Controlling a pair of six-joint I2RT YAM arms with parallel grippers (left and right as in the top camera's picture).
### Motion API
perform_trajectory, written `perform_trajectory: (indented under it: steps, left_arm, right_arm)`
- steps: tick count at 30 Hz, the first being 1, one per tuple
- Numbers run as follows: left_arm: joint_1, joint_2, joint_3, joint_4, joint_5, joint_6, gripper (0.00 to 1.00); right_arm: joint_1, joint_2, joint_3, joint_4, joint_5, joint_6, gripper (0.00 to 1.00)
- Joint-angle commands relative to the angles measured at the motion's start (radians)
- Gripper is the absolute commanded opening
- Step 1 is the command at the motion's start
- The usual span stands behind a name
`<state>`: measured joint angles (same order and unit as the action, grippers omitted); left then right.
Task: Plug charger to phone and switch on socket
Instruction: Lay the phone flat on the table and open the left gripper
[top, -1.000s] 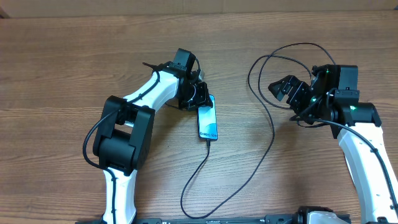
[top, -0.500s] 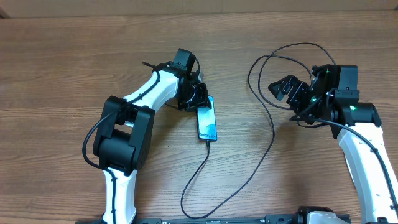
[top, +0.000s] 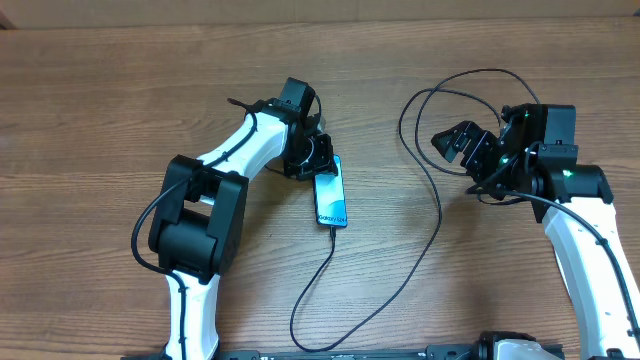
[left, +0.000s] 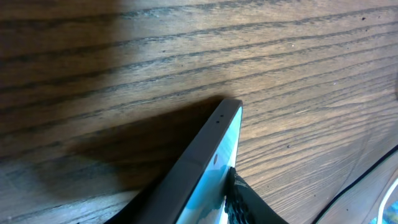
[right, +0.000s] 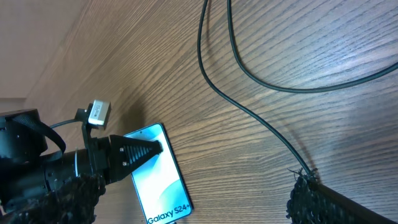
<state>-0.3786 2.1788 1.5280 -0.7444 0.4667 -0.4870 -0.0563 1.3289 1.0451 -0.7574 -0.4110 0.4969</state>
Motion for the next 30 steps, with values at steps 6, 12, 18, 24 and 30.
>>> perform_trajectory:
  steps: [6,12,18,24,30]
  left_arm:
    - [-0.001,0.034,-0.02,-0.019,-0.112,0.008,0.39]
    - [-0.001,0.034,-0.02,-0.019,-0.113,0.008,0.39]
    - [-0.001,0.034,-0.02,-0.027,-0.126,0.008,0.39]
    - [-0.001,0.034,-0.02,-0.06,-0.172,0.008,0.39]
    - [-0.001,0.034,-0.02,-0.063,-0.183,0.008,0.39]
  right_arm:
    - [0.006,-0.01,0.003,-0.001,0.01,-0.009,1.0]
    - [0.006,-0.01,0.003,-0.001,0.01,-0.009,1.0]
    - [0.006,-0.01,0.003,-0.001,0.01,-0.009,1.0]
    - [0.006,-0.01,0.003,-0.001,0.01,-0.009,1.0]
    - [0.006,-0.01,0.003,-0.001,0.01,-0.009,1.0]
